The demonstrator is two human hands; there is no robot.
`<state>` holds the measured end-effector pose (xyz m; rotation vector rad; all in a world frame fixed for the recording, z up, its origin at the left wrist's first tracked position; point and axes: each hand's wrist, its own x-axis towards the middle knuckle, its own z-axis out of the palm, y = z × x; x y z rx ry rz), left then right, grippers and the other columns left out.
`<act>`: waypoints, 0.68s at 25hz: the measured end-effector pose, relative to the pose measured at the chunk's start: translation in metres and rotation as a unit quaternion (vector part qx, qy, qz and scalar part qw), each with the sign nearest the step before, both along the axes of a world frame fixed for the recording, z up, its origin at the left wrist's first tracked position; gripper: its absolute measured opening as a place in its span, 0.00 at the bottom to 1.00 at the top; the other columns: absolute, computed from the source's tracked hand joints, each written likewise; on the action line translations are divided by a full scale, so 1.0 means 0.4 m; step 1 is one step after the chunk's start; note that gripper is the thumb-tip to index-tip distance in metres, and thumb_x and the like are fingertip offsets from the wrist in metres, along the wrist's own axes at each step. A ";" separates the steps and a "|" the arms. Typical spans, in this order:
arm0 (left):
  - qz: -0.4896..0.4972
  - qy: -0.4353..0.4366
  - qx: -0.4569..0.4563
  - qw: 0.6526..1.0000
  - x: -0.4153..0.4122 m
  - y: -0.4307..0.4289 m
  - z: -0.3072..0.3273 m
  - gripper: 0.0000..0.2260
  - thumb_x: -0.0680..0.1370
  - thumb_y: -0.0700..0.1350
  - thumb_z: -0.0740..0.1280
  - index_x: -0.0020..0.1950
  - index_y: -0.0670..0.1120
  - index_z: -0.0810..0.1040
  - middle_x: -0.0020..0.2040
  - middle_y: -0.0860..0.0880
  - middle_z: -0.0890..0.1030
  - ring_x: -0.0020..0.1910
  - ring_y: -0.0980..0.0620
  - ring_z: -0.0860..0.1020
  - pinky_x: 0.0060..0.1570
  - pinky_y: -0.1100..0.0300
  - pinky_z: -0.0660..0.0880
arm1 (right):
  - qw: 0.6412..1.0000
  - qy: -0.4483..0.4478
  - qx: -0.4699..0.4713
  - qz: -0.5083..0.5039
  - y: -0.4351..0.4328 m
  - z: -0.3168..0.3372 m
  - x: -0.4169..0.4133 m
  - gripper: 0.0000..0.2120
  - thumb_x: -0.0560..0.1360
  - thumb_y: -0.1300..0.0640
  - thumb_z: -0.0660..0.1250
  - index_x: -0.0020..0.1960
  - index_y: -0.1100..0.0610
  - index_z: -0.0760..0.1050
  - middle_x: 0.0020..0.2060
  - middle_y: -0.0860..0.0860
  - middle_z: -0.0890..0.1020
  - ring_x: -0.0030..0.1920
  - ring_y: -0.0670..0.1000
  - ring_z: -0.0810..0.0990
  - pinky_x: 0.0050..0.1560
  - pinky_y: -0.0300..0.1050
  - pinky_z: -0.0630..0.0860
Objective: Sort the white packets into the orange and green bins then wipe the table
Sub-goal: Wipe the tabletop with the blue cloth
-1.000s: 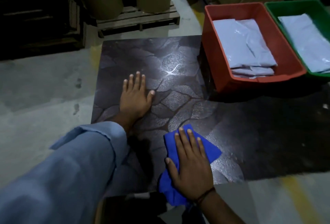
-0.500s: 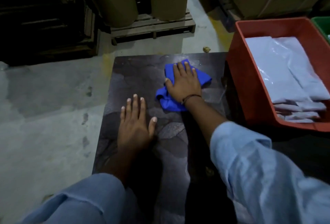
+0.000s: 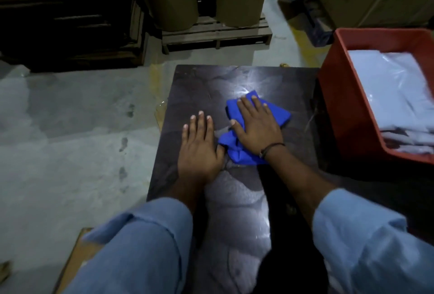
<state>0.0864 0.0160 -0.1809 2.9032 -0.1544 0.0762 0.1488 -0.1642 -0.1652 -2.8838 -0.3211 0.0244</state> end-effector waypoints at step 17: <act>0.007 -0.012 0.010 1.000 -0.136 0.154 0.005 0.37 0.81 0.62 0.48 0.80 0.35 0.54 0.81 0.35 0.52 0.81 0.40 0.50 0.80 0.47 0.49 | 0.997 -0.018 -0.002 -0.081 0.124 -0.004 -0.525 0.33 0.80 0.38 0.51 0.79 0.56 0.61 0.79 0.52 0.60 0.80 0.55 0.52 0.77 0.59 0.54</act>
